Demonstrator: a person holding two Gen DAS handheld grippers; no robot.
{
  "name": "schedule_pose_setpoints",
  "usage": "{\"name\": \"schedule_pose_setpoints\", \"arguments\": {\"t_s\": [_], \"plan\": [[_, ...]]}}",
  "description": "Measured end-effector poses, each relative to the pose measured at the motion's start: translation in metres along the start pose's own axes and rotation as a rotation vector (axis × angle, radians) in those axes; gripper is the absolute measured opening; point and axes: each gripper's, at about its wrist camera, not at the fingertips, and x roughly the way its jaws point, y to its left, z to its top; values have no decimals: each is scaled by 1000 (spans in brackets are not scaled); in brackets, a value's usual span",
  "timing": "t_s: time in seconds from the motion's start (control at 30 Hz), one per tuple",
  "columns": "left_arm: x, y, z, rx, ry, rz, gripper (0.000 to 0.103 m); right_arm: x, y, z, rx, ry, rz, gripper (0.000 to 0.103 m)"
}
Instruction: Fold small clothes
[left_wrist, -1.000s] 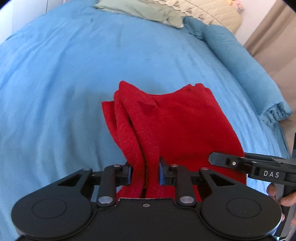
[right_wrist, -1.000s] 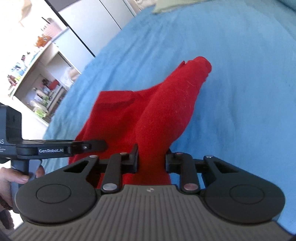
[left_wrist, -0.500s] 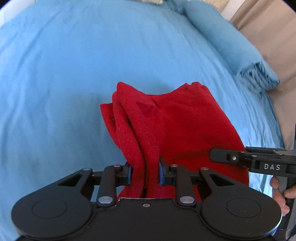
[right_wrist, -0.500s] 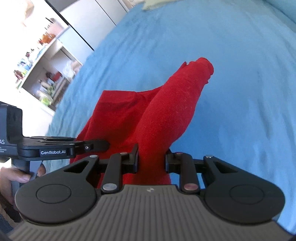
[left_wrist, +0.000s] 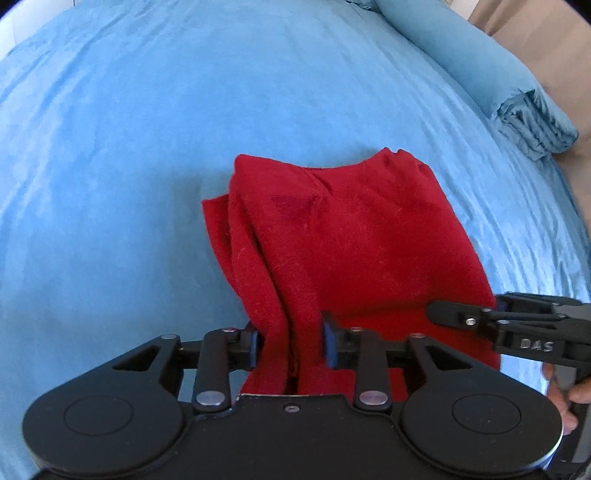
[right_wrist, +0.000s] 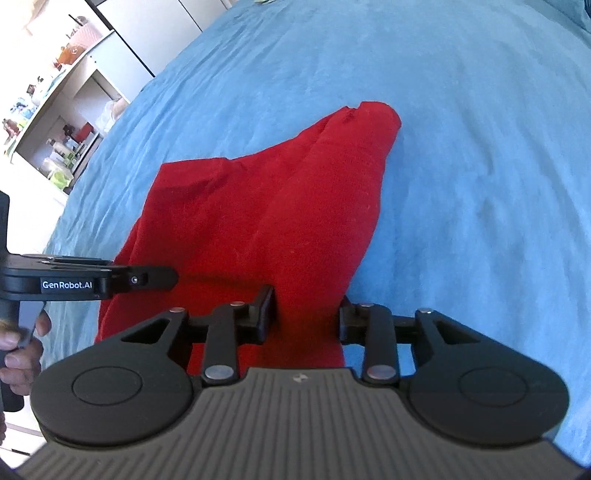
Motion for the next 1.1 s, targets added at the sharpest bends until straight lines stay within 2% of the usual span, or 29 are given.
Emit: {"name": "schedule_pose_setpoints", "arguments": {"t_s": [0.03, 0.07, 0.13, 0.23, 0.33, 0.47, 0.53, 0.7, 0.77, 0.93, 1.1], "plan": [[-5, -1, -1, 3, -3, 21, 47, -2, 1, 1, -1, 0, -6, 59], [-9, -3, -1, 10, -10, 39, 56, -5, 3, 2, -5, -2, -14, 61], [-23, -7, -2, 46, -34, 65, 65, -17, 8, 3, -34, -13, -43, 68], [-46, -17, -7, 111, -69, 58, 72, -38, 24, 4, -103, -41, -79, 74], [-56, -30, -15, 202, -71, 19, 73, -58, 37, 2, -165, -69, -72, 85], [-37, -43, -31, 313, -25, -16, 73, -51, 37, 0, -161, -49, -25, 85], [-27, -44, -36, 324, -20, -4, 73, -45, 34, 0, -145, -43, -18, 85], [6, -34, -44, 283, -10, 3, 73, -21, 17, -9, -68, -54, -15, 85], [10, -27, -47, 259, -31, -16, 77, -16, 12, -15, -56, -68, -5, 85], [10, -19, -58, 239, -109, -31, 80, -10, 7, -33, -114, -122, 7, 85], [-10, -22, -62, 215, -161, -12, 80, -16, 12, -40, -166, -168, 8, 85]]}}
